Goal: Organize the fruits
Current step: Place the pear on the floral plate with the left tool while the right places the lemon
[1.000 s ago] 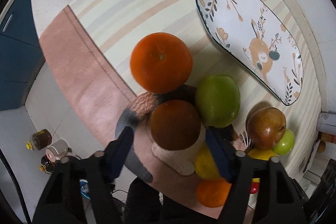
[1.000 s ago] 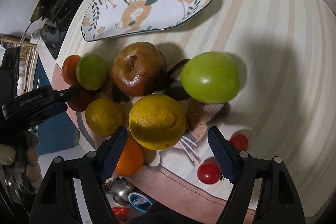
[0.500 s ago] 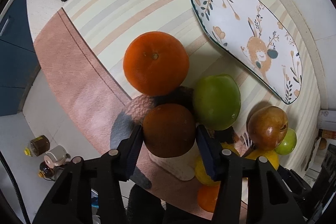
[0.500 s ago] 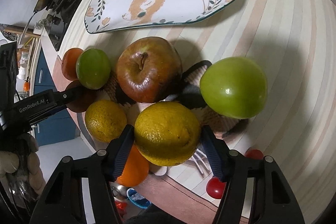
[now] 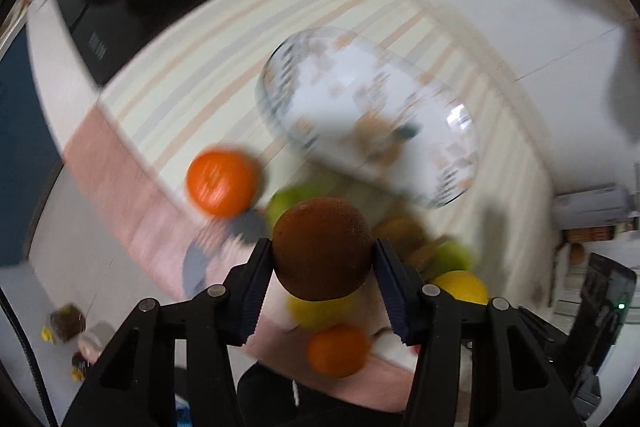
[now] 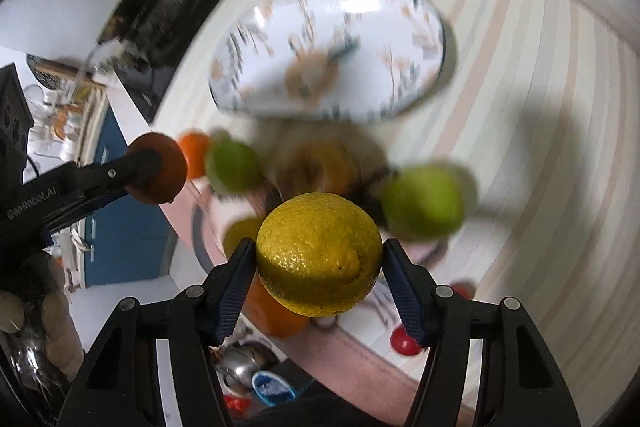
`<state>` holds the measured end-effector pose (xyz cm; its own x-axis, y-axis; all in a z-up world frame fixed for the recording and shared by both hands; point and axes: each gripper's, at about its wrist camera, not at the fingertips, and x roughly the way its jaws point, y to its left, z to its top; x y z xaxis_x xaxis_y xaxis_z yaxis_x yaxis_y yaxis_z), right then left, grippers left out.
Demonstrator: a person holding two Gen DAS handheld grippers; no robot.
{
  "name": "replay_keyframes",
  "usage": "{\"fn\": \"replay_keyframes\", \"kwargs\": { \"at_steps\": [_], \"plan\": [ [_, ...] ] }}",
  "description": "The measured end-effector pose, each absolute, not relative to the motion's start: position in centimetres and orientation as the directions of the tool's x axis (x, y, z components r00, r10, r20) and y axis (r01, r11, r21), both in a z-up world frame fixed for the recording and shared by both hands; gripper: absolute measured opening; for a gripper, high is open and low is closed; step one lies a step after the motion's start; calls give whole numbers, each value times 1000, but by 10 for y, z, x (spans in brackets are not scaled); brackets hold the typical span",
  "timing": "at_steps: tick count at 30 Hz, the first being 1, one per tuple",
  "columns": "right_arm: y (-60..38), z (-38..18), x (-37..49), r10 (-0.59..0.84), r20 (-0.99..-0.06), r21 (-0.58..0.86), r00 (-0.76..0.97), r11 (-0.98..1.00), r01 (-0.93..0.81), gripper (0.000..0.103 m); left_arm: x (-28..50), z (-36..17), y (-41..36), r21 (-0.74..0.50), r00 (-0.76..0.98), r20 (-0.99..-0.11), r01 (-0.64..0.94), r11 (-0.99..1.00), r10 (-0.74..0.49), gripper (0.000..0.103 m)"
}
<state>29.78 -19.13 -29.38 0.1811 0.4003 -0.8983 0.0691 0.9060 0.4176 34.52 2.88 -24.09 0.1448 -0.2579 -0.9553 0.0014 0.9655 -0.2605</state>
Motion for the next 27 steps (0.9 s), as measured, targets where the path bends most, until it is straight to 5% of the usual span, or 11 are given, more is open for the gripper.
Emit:
{"fn": "replay_keyframes", "kwargs": {
  "at_steps": [5,14,27],
  "plan": [
    [-194,-293,371,331,-913,354,237,933,60,67,407,-231,3,-255,164,-951,76,964,-264,48],
    [-169,-345,478,238,-961,242,142,970,16,67,521,-303,-21,-153,25,-988,93,984,-156,48],
    [-173,-365,517,248,-966,250,74,968,14,67,547,-345,-16,-184,-119,-977,53,981,-177,50]
  ]
}}
